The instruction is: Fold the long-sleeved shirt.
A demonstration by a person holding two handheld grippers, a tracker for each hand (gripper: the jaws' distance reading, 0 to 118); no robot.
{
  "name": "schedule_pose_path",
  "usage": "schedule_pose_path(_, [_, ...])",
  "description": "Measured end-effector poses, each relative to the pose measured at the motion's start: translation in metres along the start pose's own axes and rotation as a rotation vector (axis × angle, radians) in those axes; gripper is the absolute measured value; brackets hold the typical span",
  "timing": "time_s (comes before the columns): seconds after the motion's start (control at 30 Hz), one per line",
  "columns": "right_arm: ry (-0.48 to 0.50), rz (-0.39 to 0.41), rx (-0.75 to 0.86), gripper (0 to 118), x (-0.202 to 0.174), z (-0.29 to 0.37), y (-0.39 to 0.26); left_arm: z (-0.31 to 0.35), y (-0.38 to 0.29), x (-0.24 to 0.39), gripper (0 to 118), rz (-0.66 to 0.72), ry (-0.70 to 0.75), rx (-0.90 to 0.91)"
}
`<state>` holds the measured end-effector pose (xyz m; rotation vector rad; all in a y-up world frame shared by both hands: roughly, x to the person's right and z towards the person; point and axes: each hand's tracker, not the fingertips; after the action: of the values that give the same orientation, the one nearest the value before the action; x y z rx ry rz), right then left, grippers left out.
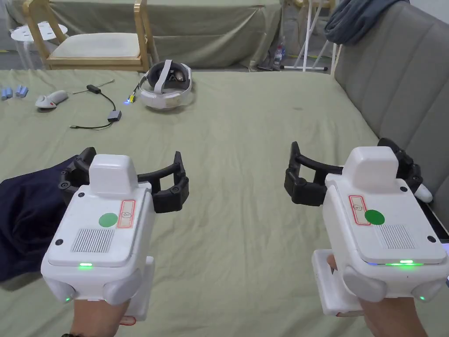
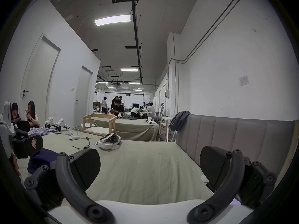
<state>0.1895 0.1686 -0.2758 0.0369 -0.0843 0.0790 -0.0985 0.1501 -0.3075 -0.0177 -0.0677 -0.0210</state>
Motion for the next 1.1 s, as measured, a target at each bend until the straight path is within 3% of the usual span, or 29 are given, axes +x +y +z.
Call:
schedule_pose_path(0.83, [0.003, 0.052, -0.005, 118, 0.003, 0.002, -0.003, 0.0, 0.002, -0.003, 111, -0.005, -0.002, 0.008])
schedule_pose_path(1.1, [-0.018, 0.017, -0.012, 118, 0.011, -0.001, -0.003, 0.0, 0.0, -0.002, 111, -0.007, -0.002, 0.013])
